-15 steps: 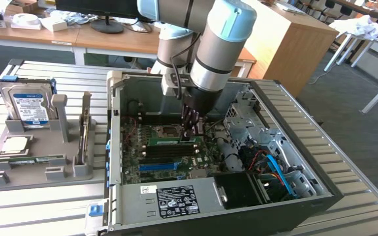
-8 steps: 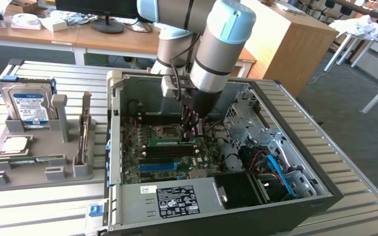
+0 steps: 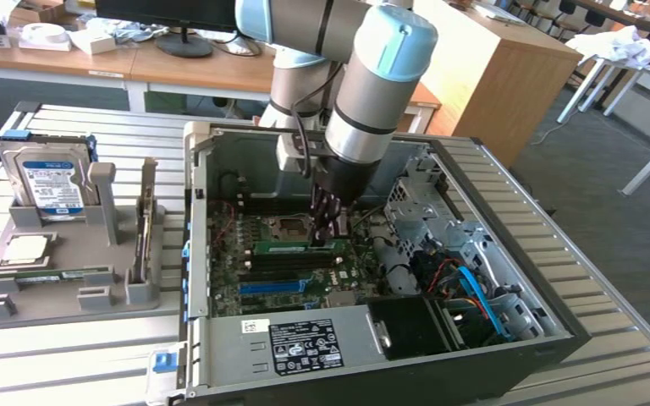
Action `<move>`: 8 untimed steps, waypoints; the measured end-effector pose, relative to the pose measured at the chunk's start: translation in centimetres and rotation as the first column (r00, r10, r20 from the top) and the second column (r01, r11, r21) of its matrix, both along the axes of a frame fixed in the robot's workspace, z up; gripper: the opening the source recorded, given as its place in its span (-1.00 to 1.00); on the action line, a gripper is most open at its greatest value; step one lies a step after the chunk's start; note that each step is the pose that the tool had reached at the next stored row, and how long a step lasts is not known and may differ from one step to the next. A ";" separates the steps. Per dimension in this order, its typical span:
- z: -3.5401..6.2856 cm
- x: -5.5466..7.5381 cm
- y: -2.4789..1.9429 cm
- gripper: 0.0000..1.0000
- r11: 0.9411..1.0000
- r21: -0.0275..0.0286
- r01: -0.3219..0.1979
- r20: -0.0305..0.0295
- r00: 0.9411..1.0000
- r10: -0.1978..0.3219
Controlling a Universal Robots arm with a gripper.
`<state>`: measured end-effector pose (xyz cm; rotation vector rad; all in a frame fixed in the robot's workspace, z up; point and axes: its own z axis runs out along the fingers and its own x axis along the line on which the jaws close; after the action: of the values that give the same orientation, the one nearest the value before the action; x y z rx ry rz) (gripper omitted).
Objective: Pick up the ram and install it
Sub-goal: 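Insert the ram into the slot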
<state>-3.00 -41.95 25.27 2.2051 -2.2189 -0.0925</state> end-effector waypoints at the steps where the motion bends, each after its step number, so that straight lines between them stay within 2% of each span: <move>1: 0.00 0.0 0.00 -0.76 1.000 0.000 0.000 0.000 1.000 0.000; 8: -0.05 0.0 0.00 -0.76 1.000 0.000 -0.010 0.000 1.000 0.010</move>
<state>-3.00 -41.94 25.22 2.2159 -2.2078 -0.0924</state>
